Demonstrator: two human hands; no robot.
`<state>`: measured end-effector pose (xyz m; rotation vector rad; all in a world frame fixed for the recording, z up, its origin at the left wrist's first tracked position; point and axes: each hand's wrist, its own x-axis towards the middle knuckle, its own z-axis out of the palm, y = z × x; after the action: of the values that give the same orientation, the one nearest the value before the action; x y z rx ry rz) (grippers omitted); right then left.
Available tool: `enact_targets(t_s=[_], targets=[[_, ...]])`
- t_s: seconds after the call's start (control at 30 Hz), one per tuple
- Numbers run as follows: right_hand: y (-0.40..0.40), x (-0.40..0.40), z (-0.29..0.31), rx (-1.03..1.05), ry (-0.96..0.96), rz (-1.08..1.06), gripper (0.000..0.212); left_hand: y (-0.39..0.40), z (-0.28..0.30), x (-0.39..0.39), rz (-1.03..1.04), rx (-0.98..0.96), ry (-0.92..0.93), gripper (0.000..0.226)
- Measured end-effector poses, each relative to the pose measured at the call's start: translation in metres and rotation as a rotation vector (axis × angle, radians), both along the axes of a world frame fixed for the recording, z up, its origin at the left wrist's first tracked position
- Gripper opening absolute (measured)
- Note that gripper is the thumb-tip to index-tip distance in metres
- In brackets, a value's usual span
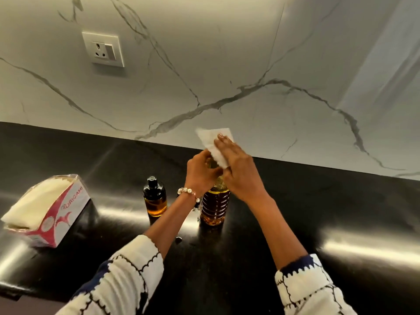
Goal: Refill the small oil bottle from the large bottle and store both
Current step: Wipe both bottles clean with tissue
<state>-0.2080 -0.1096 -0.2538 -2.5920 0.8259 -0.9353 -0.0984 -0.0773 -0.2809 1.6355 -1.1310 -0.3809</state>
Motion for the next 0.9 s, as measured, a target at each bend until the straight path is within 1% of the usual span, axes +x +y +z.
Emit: enact_targets(t_s=[0.07,0.13,0.17,0.23,0.3,0.37,0.43,0.5,0.57,0.63,0.7,0.73,0.8,0.9], targets=[[-0.001,-0.001,-0.004,-0.173,0.090,-0.024,0.057,-0.002,-0.001,0.002,0.030,0.034,-0.010,0.019],[-0.004,-0.004,-0.004,-0.255,0.138,-0.027,0.059,-0.004,-0.004,0.004,0.036,0.038,-0.046,0.018],[-0.004,-0.005,-0.004,-0.252,0.157,-0.012,0.061,-0.004,-0.005,0.006,0.034,0.031,-0.044,0.019],[-0.007,-0.004,-0.001,-0.188,0.158,0.025,0.060,-0.005,-0.006,0.007,0.011,0.027,0.026,0.023],[-0.011,-0.004,0.001,-0.115,0.089,0.044,0.056,-0.006,-0.007,0.007,-0.003,0.007,0.086,0.030],[-0.012,-0.004,-0.002,-0.055,0.008,0.015,0.054,-0.006,-0.007,0.006,-0.017,-0.023,0.075,0.033],[-0.006,-0.004,-0.011,-0.026,-0.034,-0.077,0.057,-0.007,-0.008,0.006,-0.025,-0.055,0.044,0.031],[0.008,0.000,-0.021,-0.055,-0.056,-0.154,0.060,-0.010,-0.010,0.007,-0.025,-0.057,0.045,0.026],[0.017,0.008,-0.025,-0.134,-0.067,-0.168,0.055,-0.011,-0.011,0.011,-0.009,-0.031,0.023,0.014],[0.013,0.014,-0.023,-0.162,-0.055,-0.149,0.056,-0.011,-0.011,0.016,-0.007,-0.002,0.044,0.009],[0.004,0.017,-0.016,-0.062,-0.092,-0.096,0.051,-0.011,-0.009,0.019,-0.037,0.013,0.119,0.018],[-0.001,0.017,-0.012,0.009,-0.149,-0.061,0.046,-0.012,-0.008,0.018,-0.056,0.009,0.127,0.024],[-0.005,0.017,-0.007,0.171,-0.320,-0.038,0.034,-0.013,-0.009,0.017,-0.090,-0.021,0.096,0.034],[0.000,0.018,-0.007,0.531,-0.597,-0.068,0.030,-0.015,-0.011,0.018,-0.130,-0.063,0.140,0.042]])
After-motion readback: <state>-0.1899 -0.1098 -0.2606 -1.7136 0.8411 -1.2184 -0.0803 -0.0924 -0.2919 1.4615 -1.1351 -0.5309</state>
